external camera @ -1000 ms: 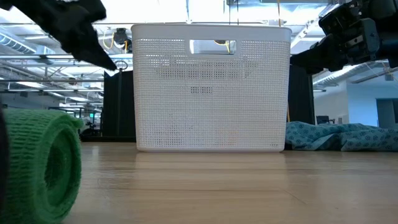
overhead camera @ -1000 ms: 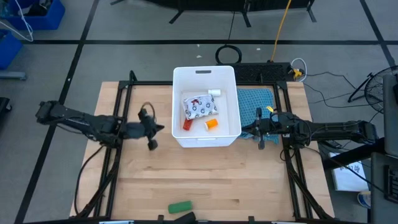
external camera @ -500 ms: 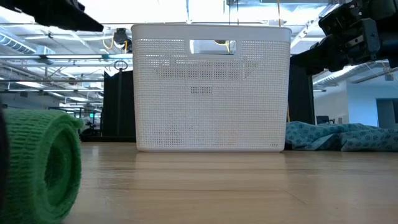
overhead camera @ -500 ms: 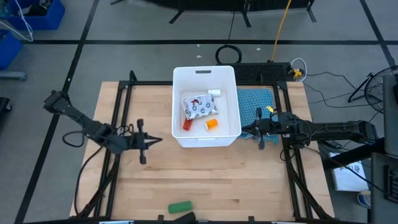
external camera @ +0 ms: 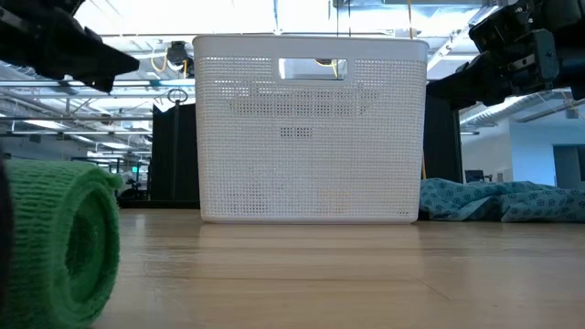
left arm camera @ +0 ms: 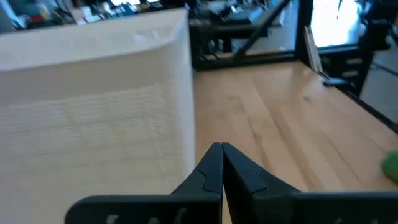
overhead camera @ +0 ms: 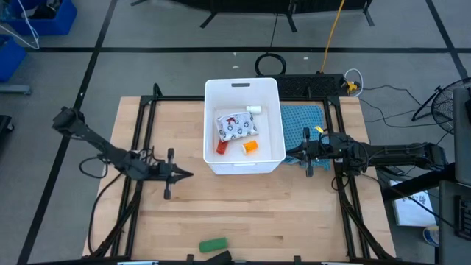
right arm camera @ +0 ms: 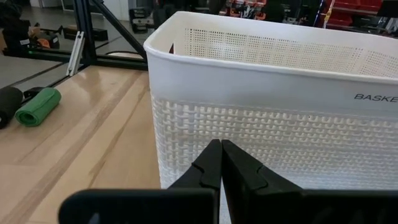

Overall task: Pick & place medical supplies in basket/bin
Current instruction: Put the green bandage into the white bin

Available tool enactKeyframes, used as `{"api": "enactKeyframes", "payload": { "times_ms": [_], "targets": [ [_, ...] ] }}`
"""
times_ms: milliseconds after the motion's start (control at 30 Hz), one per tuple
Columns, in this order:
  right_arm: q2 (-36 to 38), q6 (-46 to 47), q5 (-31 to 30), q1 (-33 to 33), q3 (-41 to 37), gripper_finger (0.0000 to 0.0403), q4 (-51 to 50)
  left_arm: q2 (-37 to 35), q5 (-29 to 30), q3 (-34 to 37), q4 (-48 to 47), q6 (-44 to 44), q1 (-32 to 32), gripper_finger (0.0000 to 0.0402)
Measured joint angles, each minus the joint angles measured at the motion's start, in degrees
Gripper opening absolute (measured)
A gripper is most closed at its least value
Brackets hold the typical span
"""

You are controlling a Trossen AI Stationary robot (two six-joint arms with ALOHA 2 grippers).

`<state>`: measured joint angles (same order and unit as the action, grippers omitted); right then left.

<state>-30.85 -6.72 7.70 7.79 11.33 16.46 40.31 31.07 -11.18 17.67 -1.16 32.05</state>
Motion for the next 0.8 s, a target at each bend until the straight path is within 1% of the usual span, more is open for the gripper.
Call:
{"api": "enactKeyframes", "payload": {
  "times_ms": [100, 167, 233, 300, 367, 500, 600, 700, 800],
  "targets": [
    [0.0, 0.0, 0.0, 0.0, 0.0, 0.0, 0.0, 5.2, 0.0, -4.0, 0.1, -1.4, 2.6, 0.0001],
    [0.0, 0.0, 0.0, 0.0, 0.0, 0.0, 0.0, 10.6, 0.7, -8.5, -0.4, -2.6, 5.0, 0.0001],
    [0.0, 0.0, 0.0, 0.0, 0.0, 0.0, 0.0, 17.0, 2.8, -14.3, -3.8, -4.5, 7.6, 0.0001],
    [0.0, 0.0, 0.0, 0.0, 0.0, 0.0, -0.1, 23.7, 4.9, -21.0, -9.6, -8.7, 9.6, 0.0001],
    [0.0, 0.0, 0.0, 0.0, 0.0, 0.0, 0.0, 30.2, 4.9, -28.6, -17.8, -15.3, 10.7, 0.0001],
    [0.0, 0.0, 0.0, 0.0, 0.0, 0.0, -0.1, 41.9, 2.9, -45.3, -37.7, -27.8, 11.8, 0.0004],
    [0.0, 0.0, 0.0, 0.0, 0.0, 0.0, 0.0, 49.3, 0.5, -55.5, -50.3, -34.5, 12.2, 0.0004],
    [0.0, 0.0, 0.0, 0.0, 0.0, 0.0, 0.0, 54.8, -0.9, -63.5, -56.6, -39.8, 12.2, 0.0007],
    [0.0, 0.0, 0.0, 0.0, 0.0, 0.0, 0.0, 59.2, -4.2, -69.2, -57.1, -41.2, 12.1, 0.0028]
  ]
}}
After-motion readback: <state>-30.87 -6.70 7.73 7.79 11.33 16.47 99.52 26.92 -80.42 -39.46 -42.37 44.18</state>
